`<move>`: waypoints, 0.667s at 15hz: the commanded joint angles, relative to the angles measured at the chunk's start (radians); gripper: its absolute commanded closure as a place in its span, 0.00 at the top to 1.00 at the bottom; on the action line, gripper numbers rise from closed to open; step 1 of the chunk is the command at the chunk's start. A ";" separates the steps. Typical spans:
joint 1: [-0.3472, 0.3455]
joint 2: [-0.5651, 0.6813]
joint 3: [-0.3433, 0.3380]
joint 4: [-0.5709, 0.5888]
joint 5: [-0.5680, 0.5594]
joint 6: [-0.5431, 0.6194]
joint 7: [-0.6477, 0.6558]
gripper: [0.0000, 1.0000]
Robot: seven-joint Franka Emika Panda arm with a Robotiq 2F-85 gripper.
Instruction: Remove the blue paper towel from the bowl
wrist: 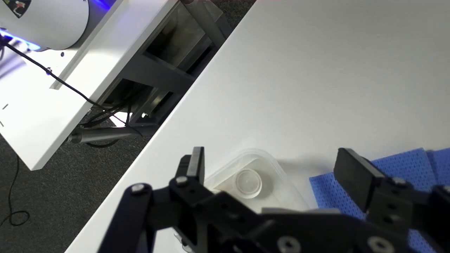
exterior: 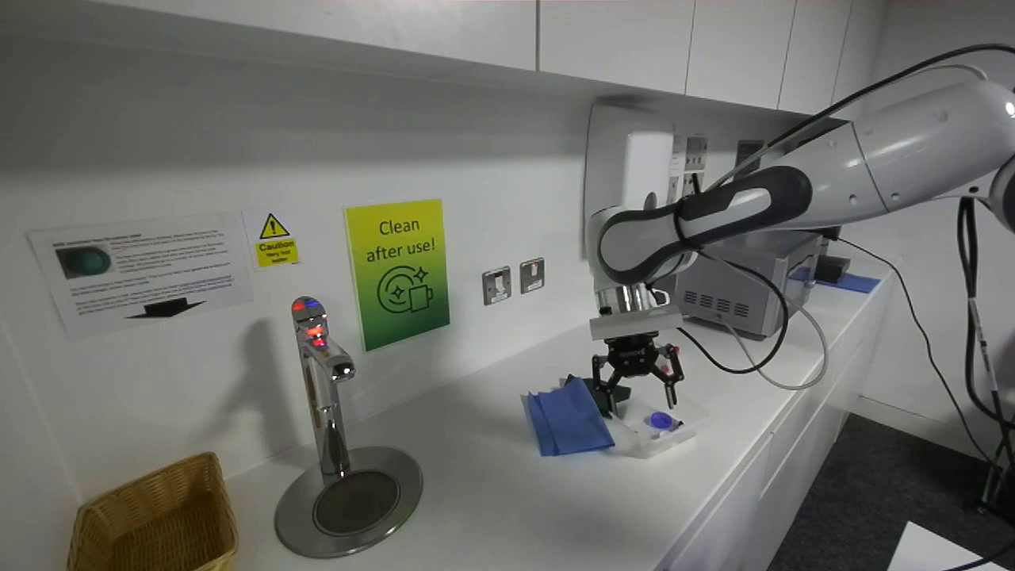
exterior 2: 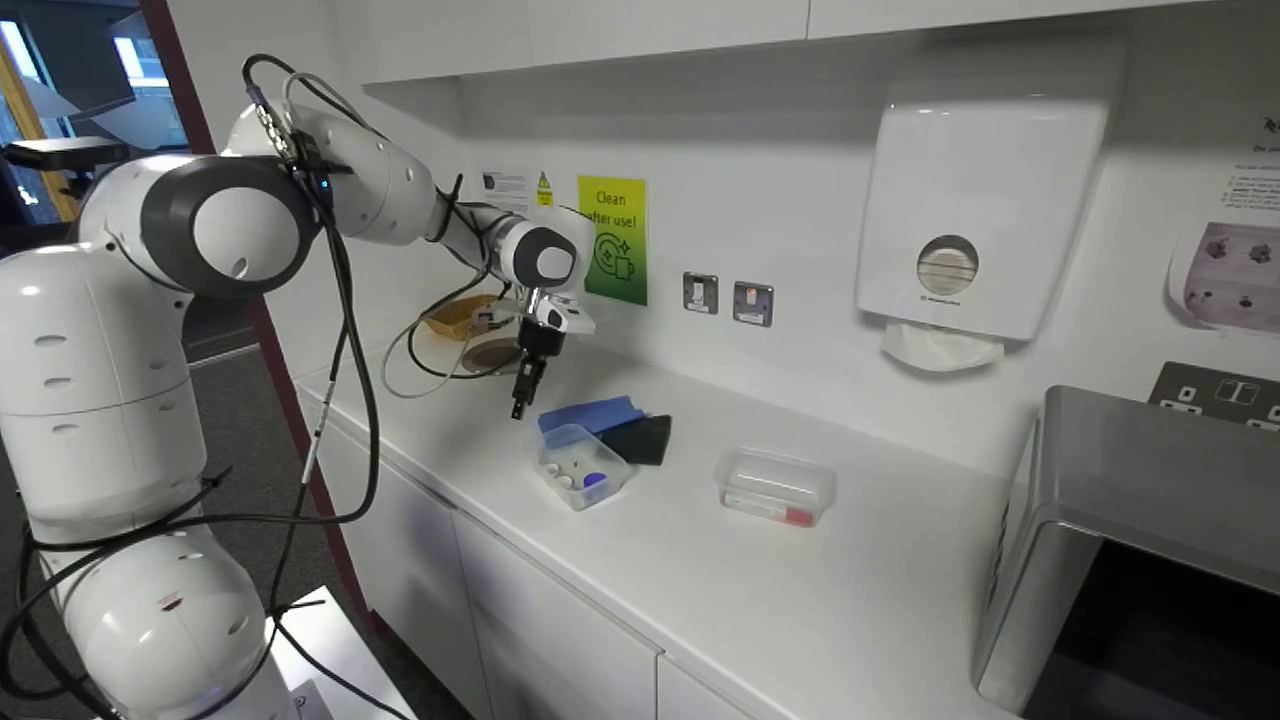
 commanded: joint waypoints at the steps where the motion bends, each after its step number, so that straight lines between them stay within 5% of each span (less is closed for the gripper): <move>1: 0.004 -0.035 0.017 -0.046 -0.027 0.037 0.013 1.00; 10: 0.093 -0.274 0.142 -0.391 -0.357 0.311 0.213 1.00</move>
